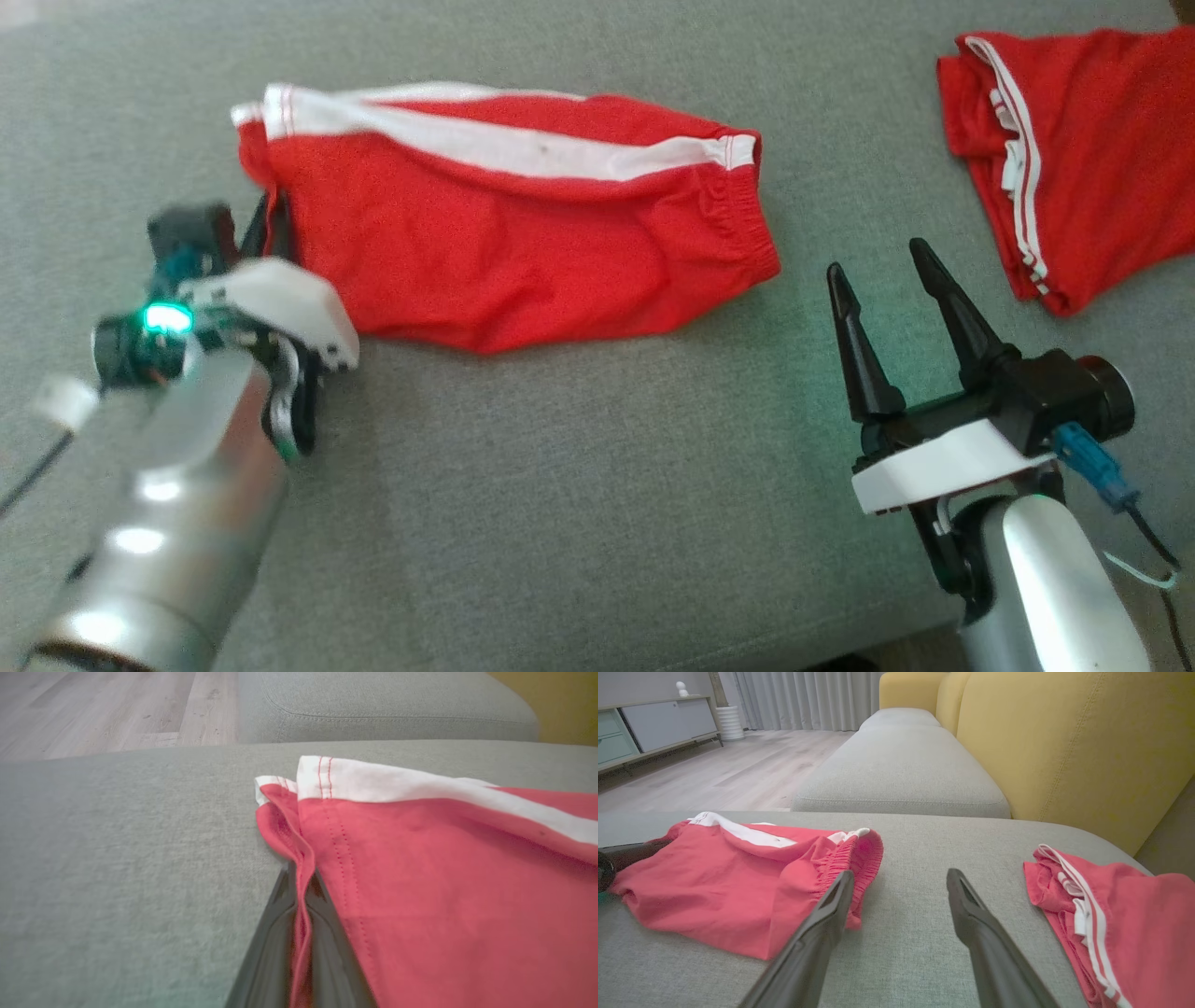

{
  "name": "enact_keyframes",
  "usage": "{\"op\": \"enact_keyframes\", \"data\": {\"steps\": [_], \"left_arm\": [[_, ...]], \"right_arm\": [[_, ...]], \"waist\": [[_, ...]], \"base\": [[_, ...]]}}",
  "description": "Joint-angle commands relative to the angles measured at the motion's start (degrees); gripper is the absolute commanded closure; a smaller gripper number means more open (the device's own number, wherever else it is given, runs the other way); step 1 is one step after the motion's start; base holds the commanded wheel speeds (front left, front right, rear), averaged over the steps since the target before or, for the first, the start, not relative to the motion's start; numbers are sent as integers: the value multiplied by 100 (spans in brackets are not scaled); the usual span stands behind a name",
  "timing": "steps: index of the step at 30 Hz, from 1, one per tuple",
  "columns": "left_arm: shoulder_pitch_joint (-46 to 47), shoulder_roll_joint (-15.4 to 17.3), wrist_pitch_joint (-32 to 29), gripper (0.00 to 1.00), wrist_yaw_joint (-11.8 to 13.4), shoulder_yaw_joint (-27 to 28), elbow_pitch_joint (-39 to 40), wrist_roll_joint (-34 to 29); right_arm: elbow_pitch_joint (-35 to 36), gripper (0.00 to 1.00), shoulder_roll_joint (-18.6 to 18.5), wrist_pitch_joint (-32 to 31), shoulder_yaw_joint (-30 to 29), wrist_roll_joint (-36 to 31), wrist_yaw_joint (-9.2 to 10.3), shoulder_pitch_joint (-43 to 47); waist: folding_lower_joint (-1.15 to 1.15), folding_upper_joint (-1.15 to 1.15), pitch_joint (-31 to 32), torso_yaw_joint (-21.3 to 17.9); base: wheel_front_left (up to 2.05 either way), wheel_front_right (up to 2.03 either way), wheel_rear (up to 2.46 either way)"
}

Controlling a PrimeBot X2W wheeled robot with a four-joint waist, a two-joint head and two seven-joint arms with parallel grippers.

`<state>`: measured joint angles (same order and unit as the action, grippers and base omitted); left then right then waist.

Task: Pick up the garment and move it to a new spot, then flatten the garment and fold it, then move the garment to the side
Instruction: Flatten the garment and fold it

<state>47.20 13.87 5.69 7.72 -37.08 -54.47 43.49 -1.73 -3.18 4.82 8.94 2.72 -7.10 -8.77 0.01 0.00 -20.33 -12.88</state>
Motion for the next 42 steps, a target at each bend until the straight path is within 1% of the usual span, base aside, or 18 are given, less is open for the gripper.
{"op": "enact_keyframes", "data": {"steps": [1, 7, 12, 13, 14, 15, 16, 21, 27, 29, 34, 36, 38, 42], "left_arm": [[-299, 152, 145, 100, 130, 221, 126, 112], [-1105, 120, 420, 100, 335, 362, 752, 325], [-1761, 146, 563, 100, 644, 495, 1455, 466], [-1858, 172, 607, 84, 695, 512, 1587, 460], [-1945, 201, 652, 31, 741, 533, 1705, 449], [-2014, 236, 694, 0, 776, 540, 1810, 420], [-2014, 236, 694, 0, 776, 540, 1810, 420], [-2224, 424, 901, 0, 852, 777, 2372, 179], [-2531, 623, 928, 0, 751, 1216, 3438, -394], [-2744, 656, 929, 0, 753, 1387, 3769, -539], [-3414, 625, 930, 0, 832, 1755, 4357, -609], [-3614, 636, 930, 0, 845, 1761, 4506, -630], [-3718, 654, 928, 0, 854, 1745, 4628, -633], [-3727, 696, 843, 0, 866, 1680, 4821, -665]], "right_arm": [[189, 0, 20, -36, 80, 41, -39, 6], [251, 0, -4, -168, -41, 29, -39, 129], [307, 0, -21, -287, -116, 37, -39, 272], [323, 0, -20, -307, -127, 41, -39, 292], [336, 0, -19, -325, -132, 45, -39, 307], [344, 0, -19, -343, -132, 53, -39, 319], [344, 0, -19, -343, -132, 53, -39, 319], [359, 0, -50, -468, -86, 131, -39, 312], [348, 0, -122, -621, -124, 204, -39, 342], [329, 0, -118, -671, -121, 222, -39, 374], [247, 0, -86, -848, -100, 408, -39, 437], [188, 0, -60, -1056, -105, 543, -39, 373], [94, 0, -35, -1400, -101, 743, -39, 189], [-153, 0, -2, -2058, -138, 1088, -39, -566]], "waist": [[-1, 0, 163, 100], [-1, 0, 528, 292], [-1, 0, 780, 379], [-1, 0, 806, 388], [-1, 0, 831, 392], [-1, 0, 851, 397], [-1, 0, 851, 397], [-1, 0, 933, 463], [-1, 0, 1111, 609], [-1, 0, 1192, 647], [-1, 0, 1348, 715], [-1, 0, 1364, 738], [-1, 0, 1357, 760], [-1, 0, 1286, 846]], "base": [[0, 0, 0], [0, 0, 0], [0, 0, 0], [0, 0, 0], [0, 0, 0], [0, 0, 0], [0, 0, 0], [0, 0, 0], [0, 0, 0], [0, 0, 0], [0, 0, 0], [0, 0, 0], [0, 0, 0], [0, 0, 0]]}}
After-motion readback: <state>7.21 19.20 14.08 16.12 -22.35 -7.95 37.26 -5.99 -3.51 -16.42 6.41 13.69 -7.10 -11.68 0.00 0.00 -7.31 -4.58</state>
